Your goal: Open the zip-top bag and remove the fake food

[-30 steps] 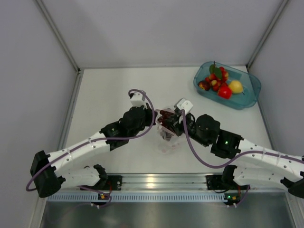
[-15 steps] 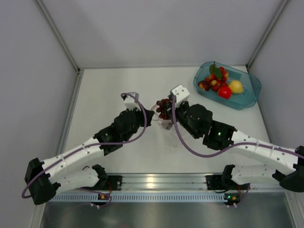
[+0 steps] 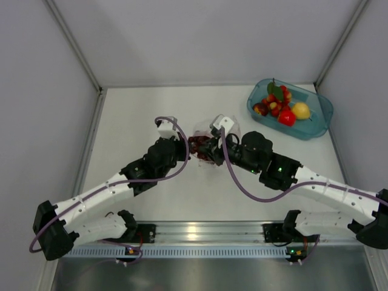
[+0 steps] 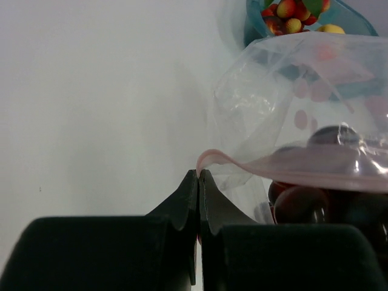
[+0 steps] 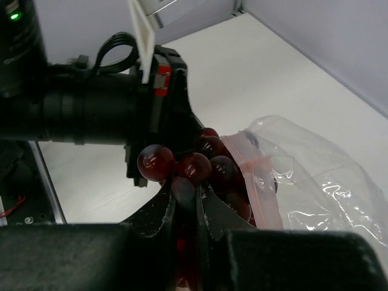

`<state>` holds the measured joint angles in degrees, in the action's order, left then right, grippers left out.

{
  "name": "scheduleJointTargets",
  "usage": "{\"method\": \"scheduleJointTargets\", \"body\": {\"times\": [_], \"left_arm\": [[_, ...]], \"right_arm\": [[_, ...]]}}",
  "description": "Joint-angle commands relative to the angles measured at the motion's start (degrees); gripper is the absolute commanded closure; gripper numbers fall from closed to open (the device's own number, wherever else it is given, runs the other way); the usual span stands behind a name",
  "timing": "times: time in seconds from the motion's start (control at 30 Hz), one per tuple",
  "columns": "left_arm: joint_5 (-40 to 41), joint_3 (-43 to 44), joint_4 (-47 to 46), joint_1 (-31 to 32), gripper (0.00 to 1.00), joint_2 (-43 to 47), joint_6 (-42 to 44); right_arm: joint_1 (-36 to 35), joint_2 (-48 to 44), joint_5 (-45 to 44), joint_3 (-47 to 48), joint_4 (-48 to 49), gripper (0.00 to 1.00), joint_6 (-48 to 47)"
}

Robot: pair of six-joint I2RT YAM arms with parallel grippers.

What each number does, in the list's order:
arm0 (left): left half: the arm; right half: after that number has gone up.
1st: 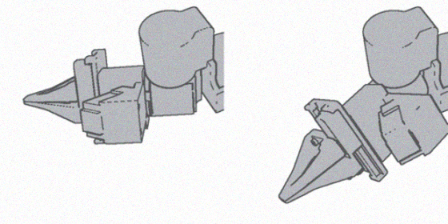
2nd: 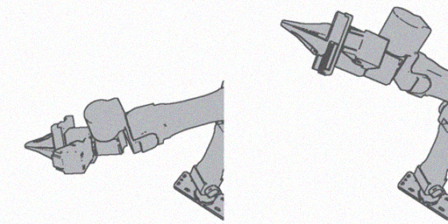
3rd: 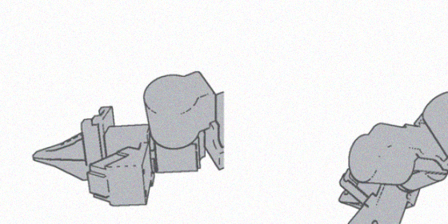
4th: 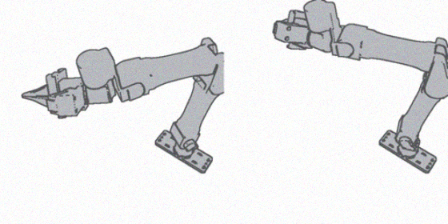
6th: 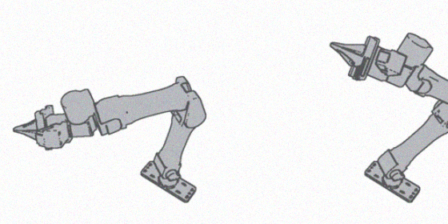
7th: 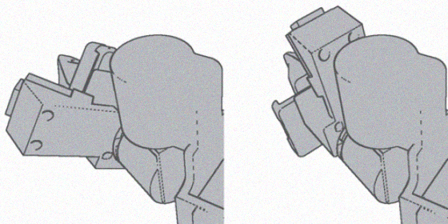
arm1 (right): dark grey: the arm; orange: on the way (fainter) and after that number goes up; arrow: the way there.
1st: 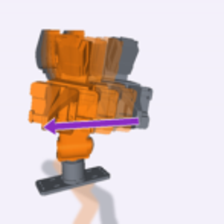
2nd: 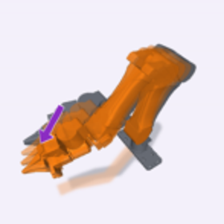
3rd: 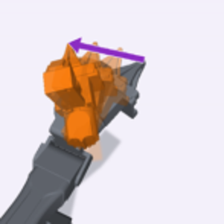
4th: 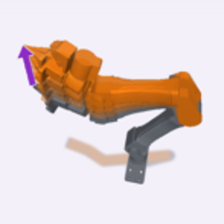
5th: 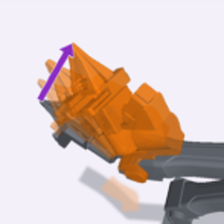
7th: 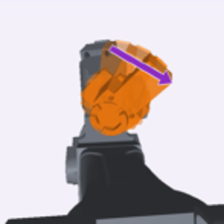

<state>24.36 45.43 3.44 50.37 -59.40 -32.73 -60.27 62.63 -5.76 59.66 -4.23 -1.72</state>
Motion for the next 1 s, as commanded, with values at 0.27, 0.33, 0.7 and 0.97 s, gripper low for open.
{"method": "scheduleJointTargets", "body": {"times": [0.27, 0.33, 0.7, 0.97], "left_arm": [[3.1, 4.1, 7.6, -5.9, 1.0, -5.0, -2.9], [1.3, 4.2, 7.3, -6.9, 1.0, -5.7, -3.1], [-3.5, 3.3, 5.8, -7.6, 1.0, -7.8, -3.8], [0.2, 2.6, 7.2, -7.6, 1.0, -5.0, -3.4]], "right_arm": [[0.7, -14.1, 17.5, -9.8, 18.7, 1.0, 3.6], [0.7, -14.7, 18.0, -10.5, 19.3, 1.0, 3.8], [0.7, -13.4, 6.1, -9.6, 23.5, 1.0, 5.7], [0.7, -10.0, -9.0, -1.9, 19.2, 1.0, 3.6]]}}
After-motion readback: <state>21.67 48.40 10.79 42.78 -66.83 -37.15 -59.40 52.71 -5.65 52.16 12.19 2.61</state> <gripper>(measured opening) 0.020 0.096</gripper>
